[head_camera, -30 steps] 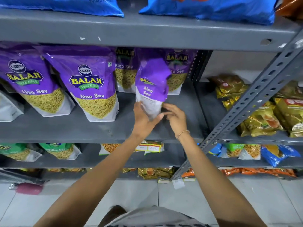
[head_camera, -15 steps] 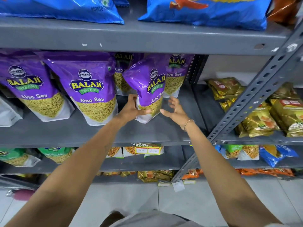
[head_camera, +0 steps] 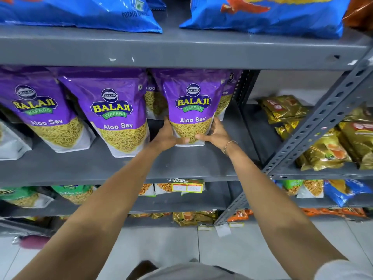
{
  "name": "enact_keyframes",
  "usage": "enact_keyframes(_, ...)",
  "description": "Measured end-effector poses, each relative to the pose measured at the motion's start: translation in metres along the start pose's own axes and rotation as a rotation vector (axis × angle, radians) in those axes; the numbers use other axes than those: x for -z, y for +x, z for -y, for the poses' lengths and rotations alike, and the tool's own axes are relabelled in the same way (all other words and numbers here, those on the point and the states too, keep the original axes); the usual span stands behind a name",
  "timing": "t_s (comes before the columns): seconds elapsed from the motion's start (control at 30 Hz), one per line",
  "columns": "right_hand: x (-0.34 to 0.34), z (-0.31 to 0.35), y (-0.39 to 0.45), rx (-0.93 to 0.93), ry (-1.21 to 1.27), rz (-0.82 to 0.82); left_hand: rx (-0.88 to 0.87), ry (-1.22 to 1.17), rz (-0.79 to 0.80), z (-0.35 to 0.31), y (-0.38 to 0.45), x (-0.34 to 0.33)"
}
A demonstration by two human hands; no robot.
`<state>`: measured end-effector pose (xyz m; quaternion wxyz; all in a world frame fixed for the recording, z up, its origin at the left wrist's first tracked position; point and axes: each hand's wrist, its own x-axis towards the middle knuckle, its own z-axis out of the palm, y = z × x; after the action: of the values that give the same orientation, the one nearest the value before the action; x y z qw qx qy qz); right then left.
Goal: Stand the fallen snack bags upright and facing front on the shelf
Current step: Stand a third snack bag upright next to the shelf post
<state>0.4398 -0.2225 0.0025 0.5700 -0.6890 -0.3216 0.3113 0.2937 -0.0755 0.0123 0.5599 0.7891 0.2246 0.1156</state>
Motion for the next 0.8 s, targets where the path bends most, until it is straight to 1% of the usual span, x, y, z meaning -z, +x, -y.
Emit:
enact_keyframes(0.07,-0.003,0.002,-0.003,0.012,-0.005,-0.033,0.017,0.048,-0.092,0.005,0.001,-0.005)
enact_keyframes(0.1,-0.004,0.003,-0.005,0.015,-0.010,-0.049,0.016,0.053,-0.107,0.007,0.001,-0.006)
enact_keyframes(0.23,-0.005,-0.002,-0.014,0.012,-0.038,-0.068,-0.019,0.047,-0.095,0.015,-0.006,-0.005)
enact_keyframes(0.37,-0.004,-0.012,-0.027,0.008,-0.052,-0.073,-0.032,0.104,-0.083,0.021,-0.017,-0.004)
enact_keyframes(0.5,-0.007,-0.013,-0.035,-0.008,-0.035,-0.058,-0.019,0.089,-0.082,0.022,-0.025,-0.005)
enact_keyframes(0.63,-0.009,-0.013,-0.041,-0.017,-0.011,-0.004,-0.016,0.070,-0.064,0.020,-0.031,-0.004)
enact_keyframes(0.73,-0.011,-0.022,-0.044,-0.024,0.011,-0.001,-0.008,0.053,-0.086,0.025,-0.037,-0.002)
enact_keyframes(0.8,-0.015,-0.028,-0.045,-0.037,0.028,-0.021,0.002,0.097,-0.119,0.031,-0.038,-0.005)
